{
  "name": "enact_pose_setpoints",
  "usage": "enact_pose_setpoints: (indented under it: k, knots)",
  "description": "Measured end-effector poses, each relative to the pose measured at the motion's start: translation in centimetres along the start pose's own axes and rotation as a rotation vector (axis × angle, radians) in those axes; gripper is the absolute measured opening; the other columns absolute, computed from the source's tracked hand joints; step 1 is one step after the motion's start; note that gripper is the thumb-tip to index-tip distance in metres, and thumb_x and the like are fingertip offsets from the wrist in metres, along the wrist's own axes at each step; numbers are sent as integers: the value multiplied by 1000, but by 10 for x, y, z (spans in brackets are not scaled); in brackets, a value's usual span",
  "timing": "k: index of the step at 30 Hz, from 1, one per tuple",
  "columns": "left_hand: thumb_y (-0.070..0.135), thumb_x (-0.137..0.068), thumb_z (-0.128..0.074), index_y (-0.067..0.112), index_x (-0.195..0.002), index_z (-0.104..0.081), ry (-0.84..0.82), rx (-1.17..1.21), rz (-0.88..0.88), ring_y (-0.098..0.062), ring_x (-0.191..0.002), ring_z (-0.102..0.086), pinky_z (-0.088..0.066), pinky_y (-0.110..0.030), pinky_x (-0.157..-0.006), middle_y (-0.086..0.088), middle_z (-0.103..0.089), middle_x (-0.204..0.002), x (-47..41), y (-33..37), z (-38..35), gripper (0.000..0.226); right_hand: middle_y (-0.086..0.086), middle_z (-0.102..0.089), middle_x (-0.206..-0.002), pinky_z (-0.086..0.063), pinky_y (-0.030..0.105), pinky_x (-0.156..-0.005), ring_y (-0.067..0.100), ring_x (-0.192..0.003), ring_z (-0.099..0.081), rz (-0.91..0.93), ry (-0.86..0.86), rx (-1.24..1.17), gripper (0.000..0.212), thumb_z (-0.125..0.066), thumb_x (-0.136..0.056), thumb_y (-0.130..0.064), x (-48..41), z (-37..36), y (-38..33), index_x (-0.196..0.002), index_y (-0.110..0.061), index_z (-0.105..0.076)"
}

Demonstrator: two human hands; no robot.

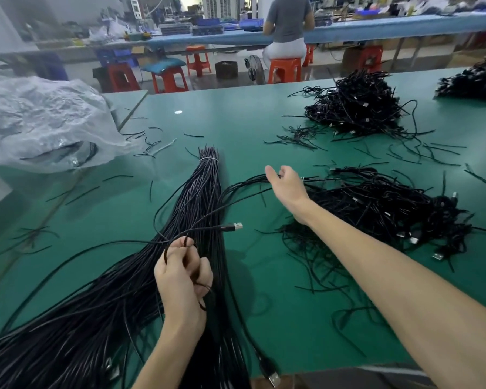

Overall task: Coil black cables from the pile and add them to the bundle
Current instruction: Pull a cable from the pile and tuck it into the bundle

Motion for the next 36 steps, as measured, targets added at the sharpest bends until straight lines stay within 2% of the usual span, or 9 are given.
enact_pose_setpoints:
  k: [5,8,13,17,23,28,31,33,36]
  knots:
    - [8,-99,-37,17,-77,-49,-19,-65,10,-11,-42,-19,-21,-18,-38,3,-24,-58,-1,-4,-1,26,8,-46,-154,-40,44,-116,23,-137,-49,55,25,-41,65,-45,-106,-50,-6,11,-7,-154,-7,-37]
    - [6,-99,-38,15,-90,-58,-3,-184,9,-11,-41,-24,-25,-18,-39,4,-27,-59,-3,-10,-1,23,5,-53,-146,-45,43,-111,21,-127,-57,103,-19,-23,60,-47,-105,-49,3,12,-15,-150,-9,-43]
    - [16,-84,-44,14,-98,-58,-42,-246,3,-10,-40,-28,-24,-17,-38,7,-31,-58,-6,-13,-1,21,0,-62,-127,-45,18,-91,10,-113,-58,263,40,42,42,-56,-104,-30,31,34,-39,-140,-7,-55]
    - [17,-86,-46,17,-95,-60,-77,-278,0,-9,-40,-27,-22,-17,-37,8,-32,-58,-6,-13,-2,16,6,-65,-125,-51,34,-104,19,-111,-65,309,43,131,36,-56,-103,-13,60,68,-51,-137,-4,-57]
    - [5,-101,-41,10,-100,-58,-92,-281,2,-10,-39,-26,-20,-15,-37,6,-31,-56,-5,-11,-9,18,4,-72,-103,-56,18,-69,15,-71,-74,220,-182,389,24,-57,-101,-13,113,100,-26,-124,-10,-63]
    - [23,-110,-41,14,-87,-67,-190,-295,43,-14,-38,-30,-21,-19,-37,0,-31,-57,-3,-3,-15,35,8,-52,-124,-46,26,-88,17,-98,-61,260,-73,619,26,-57,-103,-17,129,113,2,-127,-9,-61]
    - [38,-110,-42,18,-84,-71,-217,-311,131,-19,-46,-48,-34,-25,-39,-4,-51,-61,0,4,-18,44,11,-46,-127,-46,31,-97,23,-106,-57,251,73,646,31,-56,-104,-21,125,133,12,-129,-4,-59]
    - [45,-110,-39,13,-92,-74,-233,-388,136,-20,-69,-68,-53,-30,-53,-8,-70,-81,2,10,-21,51,16,-46,-128,-44,36,-100,29,-113,-54,198,133,695,33,-55,-105,-23,119,148,19,-127,0,-58]
    - [43,-109,-40,8,-95,-77,-250,-410,161,-20,-90,-70,-59,-35,-75,-11,-73,-101,2,17,-27,53,19,-41,-138,-40,43,-101,37,-127,-38,64,133,852,32,-53,-105,-21,118,161,30,-130,-1,-54]
Point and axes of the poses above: each hand's wrist, its own x-axis away from the middle knuckle, its own z-axis out of the back of the hand, y = z × x, the point moved 3 cm from there along -x, towards the middle knuckle
